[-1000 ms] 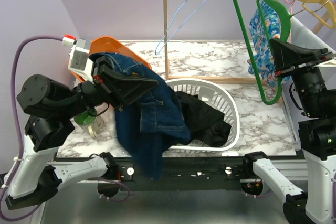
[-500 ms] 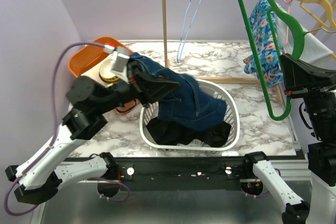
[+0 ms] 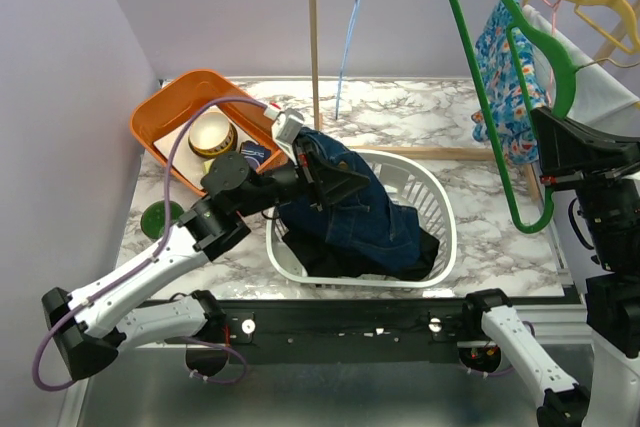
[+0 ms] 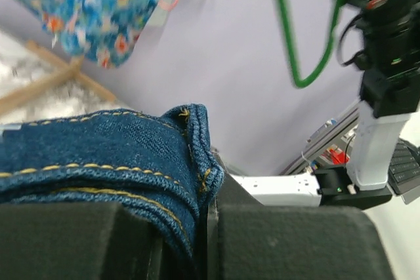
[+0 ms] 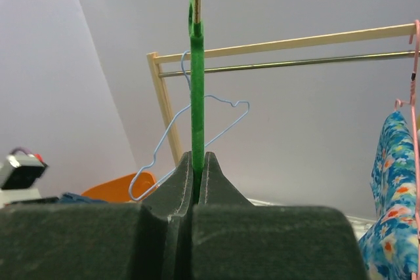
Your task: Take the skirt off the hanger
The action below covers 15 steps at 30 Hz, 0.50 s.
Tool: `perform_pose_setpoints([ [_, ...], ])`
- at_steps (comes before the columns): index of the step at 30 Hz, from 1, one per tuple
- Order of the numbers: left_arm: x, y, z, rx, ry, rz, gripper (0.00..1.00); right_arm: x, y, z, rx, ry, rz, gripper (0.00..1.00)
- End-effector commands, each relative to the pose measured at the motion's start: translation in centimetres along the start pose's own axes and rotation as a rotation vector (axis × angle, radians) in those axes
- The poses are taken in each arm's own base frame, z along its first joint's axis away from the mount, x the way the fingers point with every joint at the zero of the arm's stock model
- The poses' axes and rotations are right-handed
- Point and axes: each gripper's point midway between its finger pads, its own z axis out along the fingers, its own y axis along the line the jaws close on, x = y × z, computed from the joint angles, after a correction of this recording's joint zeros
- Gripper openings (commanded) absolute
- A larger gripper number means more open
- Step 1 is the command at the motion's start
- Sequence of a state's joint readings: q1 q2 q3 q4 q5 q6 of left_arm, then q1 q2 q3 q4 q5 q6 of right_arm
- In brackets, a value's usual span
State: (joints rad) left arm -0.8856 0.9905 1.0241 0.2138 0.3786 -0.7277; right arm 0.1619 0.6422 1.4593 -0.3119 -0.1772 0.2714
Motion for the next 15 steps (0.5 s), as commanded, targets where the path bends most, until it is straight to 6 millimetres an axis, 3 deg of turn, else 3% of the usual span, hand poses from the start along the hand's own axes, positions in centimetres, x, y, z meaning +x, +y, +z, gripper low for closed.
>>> perform_pose_setpoints([
  [1,4.8,2.9,0.5,-0.018,0.043,-0.114,0.00,-0.8,0.1,-0.8,0.005,-0.027,-0.021,0.01],
  [3,7.5,4.8,0.0,-0.058,0.063,-0.179,0.00,-0.9,0.1,-0.8,0.007,-0.024,-0.028,0.01],
  [7,10.1,7.5,-1.1,-0.122,0.023,-0.272,0.00,-1.1,0.2,-1.1,0.006,-0.029,-0.022,0.01],
  [9,11.6,10.2,-1.4,-0.240,0.050,-0.262,0.00,-1.1,0.3,-1.2,-0.002,-0.033,-0.018,0.01],
  [15,13.4,14.1,-2.1,-0.414,0.064,-0.247,0.00,-0.9,0.2,-1.3,0.009,-0.024,-0.007,0.01],
])
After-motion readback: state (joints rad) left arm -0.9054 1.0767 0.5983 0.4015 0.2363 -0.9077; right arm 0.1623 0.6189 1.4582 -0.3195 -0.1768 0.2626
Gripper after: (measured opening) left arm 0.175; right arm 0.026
